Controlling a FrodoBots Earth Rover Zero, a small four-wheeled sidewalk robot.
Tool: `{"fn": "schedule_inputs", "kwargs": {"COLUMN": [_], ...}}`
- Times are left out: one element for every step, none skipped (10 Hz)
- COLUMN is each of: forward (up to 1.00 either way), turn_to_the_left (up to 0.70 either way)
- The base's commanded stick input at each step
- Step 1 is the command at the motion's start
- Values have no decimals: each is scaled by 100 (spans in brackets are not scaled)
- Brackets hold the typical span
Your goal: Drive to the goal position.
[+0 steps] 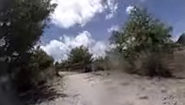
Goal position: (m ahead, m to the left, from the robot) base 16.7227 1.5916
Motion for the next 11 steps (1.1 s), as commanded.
{"fn": "schedule_inputs", "kwargs": {"forward": [45, 45, 45, 45, 45, 45, 45, 45, 45, 45, 45], "turn_to_the_left": [0, 0, 0, 0, 0, 0, 0, 0, 0, 0, 0]}}
